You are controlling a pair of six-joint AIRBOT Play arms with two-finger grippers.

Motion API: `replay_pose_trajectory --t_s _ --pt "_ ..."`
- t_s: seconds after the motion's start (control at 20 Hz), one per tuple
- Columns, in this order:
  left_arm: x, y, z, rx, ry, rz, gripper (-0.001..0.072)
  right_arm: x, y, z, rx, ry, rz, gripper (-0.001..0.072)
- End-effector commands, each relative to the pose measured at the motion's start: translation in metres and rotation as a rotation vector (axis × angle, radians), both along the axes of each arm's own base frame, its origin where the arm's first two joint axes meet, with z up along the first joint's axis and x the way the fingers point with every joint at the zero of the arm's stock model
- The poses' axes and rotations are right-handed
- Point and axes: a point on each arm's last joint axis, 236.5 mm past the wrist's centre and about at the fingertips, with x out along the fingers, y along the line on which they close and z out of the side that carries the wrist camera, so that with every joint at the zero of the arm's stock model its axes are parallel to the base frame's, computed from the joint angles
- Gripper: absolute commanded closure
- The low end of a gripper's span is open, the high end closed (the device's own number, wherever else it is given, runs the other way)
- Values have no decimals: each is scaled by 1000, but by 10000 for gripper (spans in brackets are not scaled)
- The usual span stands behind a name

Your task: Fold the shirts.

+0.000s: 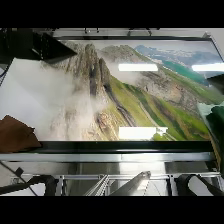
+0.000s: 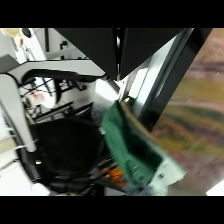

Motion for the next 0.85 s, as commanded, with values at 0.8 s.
replay_pose_trajectory --t_s 0.8 --pt "-117 32 -176 172 302 363 705 -71 146 -137 -109 162 396 686"
